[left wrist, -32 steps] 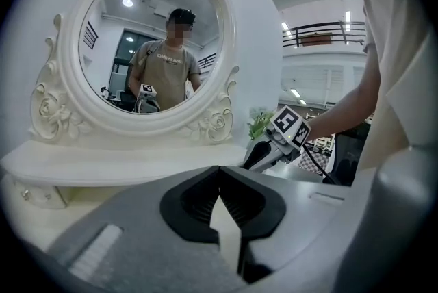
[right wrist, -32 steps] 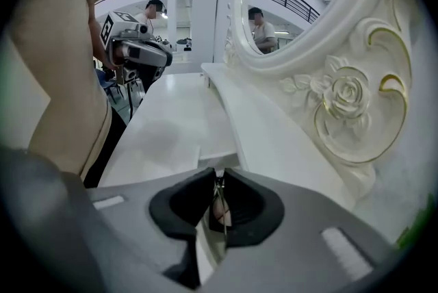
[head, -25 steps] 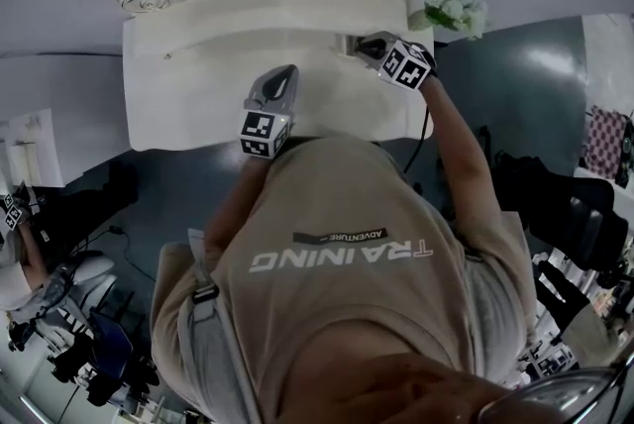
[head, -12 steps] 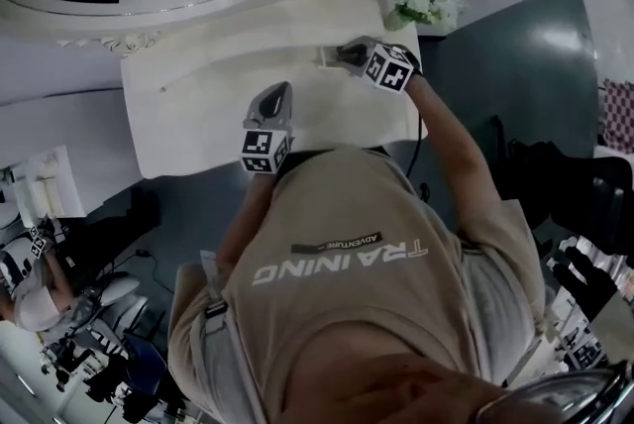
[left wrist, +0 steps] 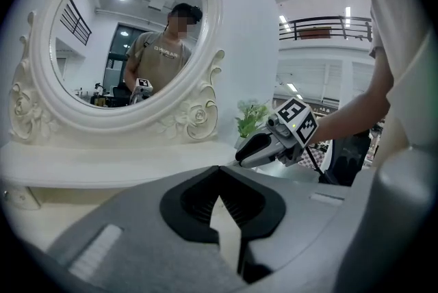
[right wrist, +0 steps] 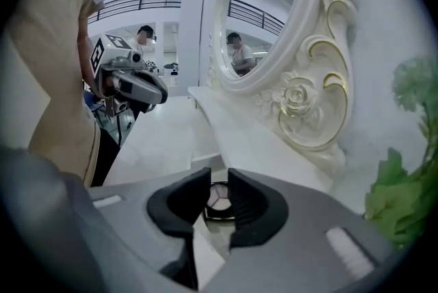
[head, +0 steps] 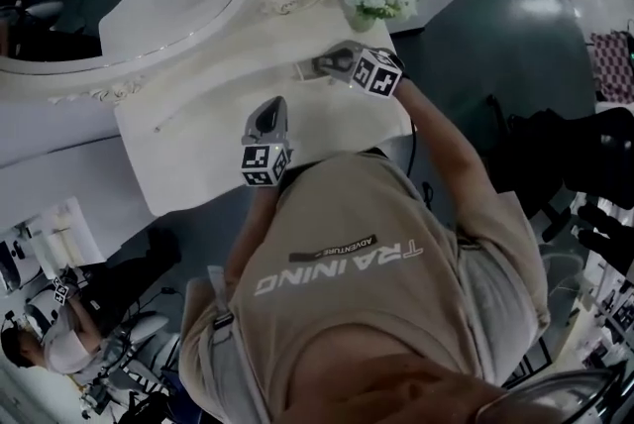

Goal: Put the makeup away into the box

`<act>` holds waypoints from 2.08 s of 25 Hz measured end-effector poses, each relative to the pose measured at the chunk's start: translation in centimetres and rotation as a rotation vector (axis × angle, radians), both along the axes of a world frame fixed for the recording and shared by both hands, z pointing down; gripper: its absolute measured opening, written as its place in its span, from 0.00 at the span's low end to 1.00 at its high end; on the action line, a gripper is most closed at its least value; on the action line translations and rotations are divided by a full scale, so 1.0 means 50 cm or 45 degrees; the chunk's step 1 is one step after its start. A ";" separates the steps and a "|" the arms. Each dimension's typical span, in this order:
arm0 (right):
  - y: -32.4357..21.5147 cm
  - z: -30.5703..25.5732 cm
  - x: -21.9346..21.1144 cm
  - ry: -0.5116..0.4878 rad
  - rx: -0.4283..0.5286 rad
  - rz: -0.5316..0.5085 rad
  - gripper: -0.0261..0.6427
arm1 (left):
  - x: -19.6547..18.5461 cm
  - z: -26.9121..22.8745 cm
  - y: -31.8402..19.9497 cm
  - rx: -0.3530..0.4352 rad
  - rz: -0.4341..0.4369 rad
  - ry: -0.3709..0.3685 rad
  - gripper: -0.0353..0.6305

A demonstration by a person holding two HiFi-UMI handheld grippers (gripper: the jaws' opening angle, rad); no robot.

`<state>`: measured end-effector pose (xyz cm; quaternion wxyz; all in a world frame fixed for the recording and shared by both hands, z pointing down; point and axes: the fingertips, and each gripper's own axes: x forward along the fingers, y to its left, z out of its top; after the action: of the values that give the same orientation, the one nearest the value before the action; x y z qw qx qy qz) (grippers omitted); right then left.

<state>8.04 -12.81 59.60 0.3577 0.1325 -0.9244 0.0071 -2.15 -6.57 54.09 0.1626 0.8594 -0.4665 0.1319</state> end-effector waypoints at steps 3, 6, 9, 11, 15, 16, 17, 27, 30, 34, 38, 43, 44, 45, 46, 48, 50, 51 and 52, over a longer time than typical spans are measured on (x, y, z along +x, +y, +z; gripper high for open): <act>0.014 -0.011 0.015 -0.033 -0.011 0.098 0.16 | 0.008 -0.007 -0.009 0.019 0.062 0.005 0.06; 0.035 -0.016 0.015 -0.026 0.004 0.196 0.12 | -0.009 -0.015 -0.013 0.032 0.099 0.021 0.06; 0.065 -0.012 0.012 -0.009 -0.019 0.285 0.05 | -0.028 -0.020 -0.010 0.037 0.138 0.045 0.06; 0.085 -0.007 0.007 0.000 -0.037 0.346 0.05 | -0.040 -0.020 0.000 0.035 0.172 0.053 0.06; 0.107 -0.001 0.005 -0.003 -0.055 0.500 0.05 | -0.059 -0.006 0.015 0.024 0.255 0.067 0.06; 0.113 0.001 0.007 -0.001 -0.059 0.539 0.05 | -0.062 -0.001 0.020 0.016 0.275 0.075 0.06; 0.121 0.004 0.009 0.004 -0.065 0.573 0.05 | -0.065 0.006 0.026 0.005 0.293 0.083 0.06; 0.176 0.057 0.064 0.087 -0.122 0.829 0.05 | -0.045 0.074 0.038 -0.071 0.403 0.115 0.06; 0.173 0.071 0.092 0.083 -0.136 0.889 0.05 | -0.049 0.084 0.035 -0.095 0.362 0.124 0.06; 0.141 0.089 0.131 0.042 -0.133 0.962 0.05 | -0.047 0.112 0.016 -0.170 0.302 0.084 0.06; 0.101 0.094 0.180 0.059 -0.109 0.943 0.05 | -0.014 0.141 -0.005 -0.226 0.232 0.052 0.06; 0.045 0.137 0.211 -0.056 -0.162 0.906 0.05 | 0.042 0.191 -0.031 -0.295 0.176 -0.017 0.06; 0.040 0.145 0.209 -0.089 -0.177 0.897 0.05 | 0.049 0.200 -0.036 -0.308 0.163 -0.032 0.06; 0.037 0.150 0.208 -0.118 -0.187 0.885 0.05 | 0.056 0.208 -0.042 -0.320 0.149 -0.044 0.06; 0.034 0.153 0.206 -0.142 -0.196 0.871 0.05 | 0.062 0.215 -0.048 -0.332 0.134 -0.054 0.06; 0.032 0.158 0.201 -0.179 -0.205 0.830 0.05 | 0.069 0.226 -0.058 -0.350 0.108 -0.075 0.06; 0.030 0.160 0.194 -0.202 -0.202 0.774 0.05 | 0.072 0.235 -0.070 -0.354 0.081 -0.095 0.06; 0.030 0.160 0.189 -0.207 -0.202 0.746 0.05 | 0.074 0.238 -0.074 -0.359 0.068 -0.100 0.06; 0.030 0.159 0.184 -0.212 -0.203 0.723 0.05 | 0.076 0.238 -0.076 -0.367 0.059 -0.104 0.06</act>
<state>17.25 -11.31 67.56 0.2735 0.3561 -0.8731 0.1901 1.67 -10.35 66.00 0.2621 0.8315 -0.4290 0.2362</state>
